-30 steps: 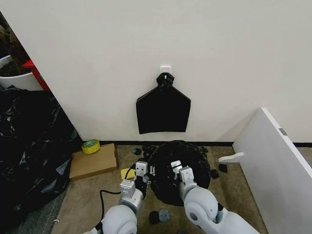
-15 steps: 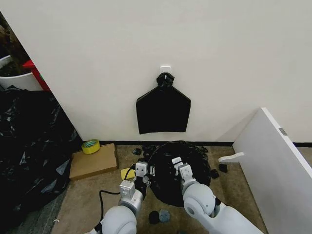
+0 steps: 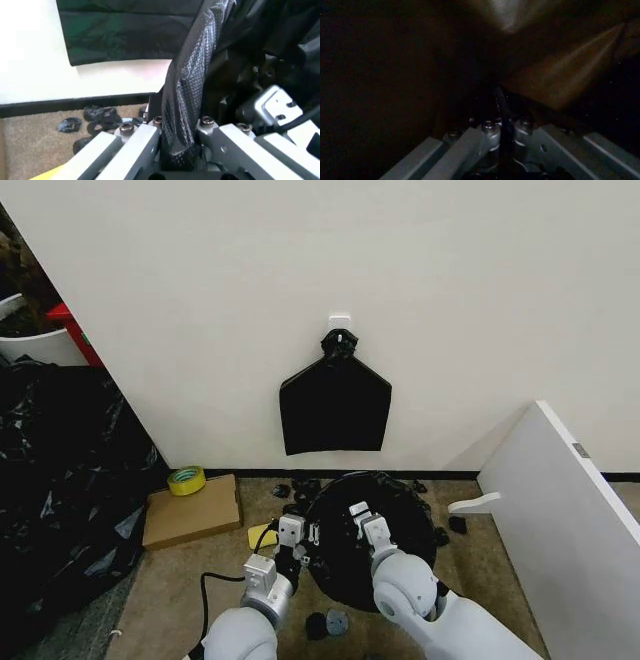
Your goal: Place the garbage bag over the trash bin.
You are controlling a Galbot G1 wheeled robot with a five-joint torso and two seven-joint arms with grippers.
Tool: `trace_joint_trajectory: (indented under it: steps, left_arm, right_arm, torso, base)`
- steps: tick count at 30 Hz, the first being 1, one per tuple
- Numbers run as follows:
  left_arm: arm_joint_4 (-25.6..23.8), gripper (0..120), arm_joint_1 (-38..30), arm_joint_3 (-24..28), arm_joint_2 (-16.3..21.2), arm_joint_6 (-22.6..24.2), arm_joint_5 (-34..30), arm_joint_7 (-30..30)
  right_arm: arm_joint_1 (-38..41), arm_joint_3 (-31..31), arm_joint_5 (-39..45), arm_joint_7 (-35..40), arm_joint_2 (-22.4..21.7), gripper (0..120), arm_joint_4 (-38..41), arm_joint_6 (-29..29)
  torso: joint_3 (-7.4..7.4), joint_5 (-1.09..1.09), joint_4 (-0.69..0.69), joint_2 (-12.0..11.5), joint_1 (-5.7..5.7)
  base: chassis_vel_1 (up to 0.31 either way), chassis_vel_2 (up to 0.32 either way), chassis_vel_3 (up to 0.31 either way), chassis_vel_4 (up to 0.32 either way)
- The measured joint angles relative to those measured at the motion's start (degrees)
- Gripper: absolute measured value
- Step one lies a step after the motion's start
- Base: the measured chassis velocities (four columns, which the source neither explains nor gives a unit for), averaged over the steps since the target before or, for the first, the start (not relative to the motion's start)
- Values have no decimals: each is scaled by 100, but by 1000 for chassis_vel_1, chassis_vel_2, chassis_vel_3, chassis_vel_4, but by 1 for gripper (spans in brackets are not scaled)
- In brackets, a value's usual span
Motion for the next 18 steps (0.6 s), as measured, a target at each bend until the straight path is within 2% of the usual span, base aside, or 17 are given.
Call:
trace_joint_trajectory:
  steps: [7, 18]
  left_arm:
    - [-85, 1, 12, -44, 49, 103, 5, 72]
    - [-126, 1, 40, -40, 103, 183, 5, 80]
  right_arm:
    - [100, -36, -402, -468, 93, 0, -83, 231]
    - [104, -141, -577, -398, -67, 0, -174, 3]
  torso:
    - [0, 0, 2, 0, 0]
    - [0, 0, 0, 0, 0]
  base:
    - [0, 0, 0, 0]
    - [0, 0, 0, 0]
